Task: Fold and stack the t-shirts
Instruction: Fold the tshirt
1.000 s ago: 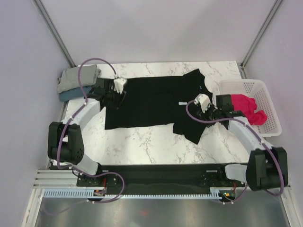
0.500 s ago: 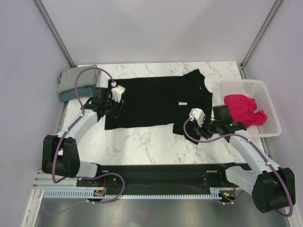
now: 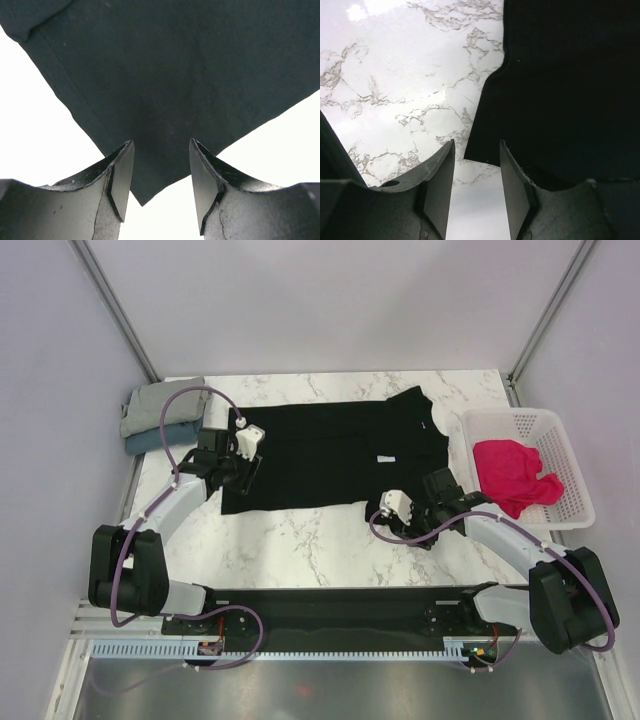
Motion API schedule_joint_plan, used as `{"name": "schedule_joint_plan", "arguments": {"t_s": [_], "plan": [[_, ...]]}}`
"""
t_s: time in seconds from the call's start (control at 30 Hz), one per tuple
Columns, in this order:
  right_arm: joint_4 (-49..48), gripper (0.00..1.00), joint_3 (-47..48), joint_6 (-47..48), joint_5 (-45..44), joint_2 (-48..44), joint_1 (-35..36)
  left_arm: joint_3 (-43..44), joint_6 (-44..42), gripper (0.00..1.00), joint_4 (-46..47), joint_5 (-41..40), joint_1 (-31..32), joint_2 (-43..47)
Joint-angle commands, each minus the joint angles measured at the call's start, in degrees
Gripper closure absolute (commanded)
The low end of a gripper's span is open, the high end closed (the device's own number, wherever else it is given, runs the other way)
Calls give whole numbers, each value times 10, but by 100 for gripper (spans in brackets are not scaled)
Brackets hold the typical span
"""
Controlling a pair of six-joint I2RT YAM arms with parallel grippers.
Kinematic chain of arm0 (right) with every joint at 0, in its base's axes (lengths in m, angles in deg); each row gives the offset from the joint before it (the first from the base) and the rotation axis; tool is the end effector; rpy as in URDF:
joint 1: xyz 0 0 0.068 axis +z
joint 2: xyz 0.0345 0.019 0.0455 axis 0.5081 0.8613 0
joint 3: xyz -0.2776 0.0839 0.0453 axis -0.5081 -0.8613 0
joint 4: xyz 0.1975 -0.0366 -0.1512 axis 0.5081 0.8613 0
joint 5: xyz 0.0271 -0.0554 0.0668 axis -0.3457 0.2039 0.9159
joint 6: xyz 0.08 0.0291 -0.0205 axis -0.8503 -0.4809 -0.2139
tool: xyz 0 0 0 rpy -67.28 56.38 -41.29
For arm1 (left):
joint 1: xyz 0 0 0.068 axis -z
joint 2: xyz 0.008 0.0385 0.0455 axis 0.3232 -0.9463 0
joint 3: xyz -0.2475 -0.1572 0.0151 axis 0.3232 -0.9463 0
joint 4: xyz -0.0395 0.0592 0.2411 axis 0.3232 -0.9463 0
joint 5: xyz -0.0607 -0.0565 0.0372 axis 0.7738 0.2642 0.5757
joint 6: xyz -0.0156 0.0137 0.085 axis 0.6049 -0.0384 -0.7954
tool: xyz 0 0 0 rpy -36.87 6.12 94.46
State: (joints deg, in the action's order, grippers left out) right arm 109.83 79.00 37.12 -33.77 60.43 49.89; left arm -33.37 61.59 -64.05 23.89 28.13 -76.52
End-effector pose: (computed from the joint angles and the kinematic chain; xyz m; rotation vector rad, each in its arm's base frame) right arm 0.1808 0.0970 0.1637 -1.5577 2.1254 0.4122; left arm 0.2940 -0.0623 0.2163 0.6948 2.3053 -0.1328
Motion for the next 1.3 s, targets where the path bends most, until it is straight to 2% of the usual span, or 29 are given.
{"name": "schedule_joint_plan", "arguments": {"t_s": [0.0, 0.47, 0.5, 0.63, 0.7, 0.83, 1.1, 1.27], "plan": [[-6, 51, -1, 20, -17, 16, 19, -4, 0, 44, 24, -10, -1, 19], [-35, 52, -24, 34, -75, 53, 24, -6, -10, 44, 23, -24, -1, 2], [-37, 54, -24, 33, -77, 58, 22, -6, -10, 44, 24, -26, -1, 0], [-41, 78, -17, 29, -79, 94, 23, -6, -10, 44, 12, -26, -1, -3], [-42, 82, -15, 27, -80, 101, 23, -9, -14, 44, -2, -34, -2, 4], [-33, 100, -9, 26, -72, 84, 23, -27, -27, 42, -43, -59, -8, 19], [0, 100, 24, 4, -56, 26, 22, -87, -57, 44, -80, -63, -50, 91], [3, 100, 33, -3, -58, 24, 23, -101, -68, 46, -84, -66, -51, 95]]}}
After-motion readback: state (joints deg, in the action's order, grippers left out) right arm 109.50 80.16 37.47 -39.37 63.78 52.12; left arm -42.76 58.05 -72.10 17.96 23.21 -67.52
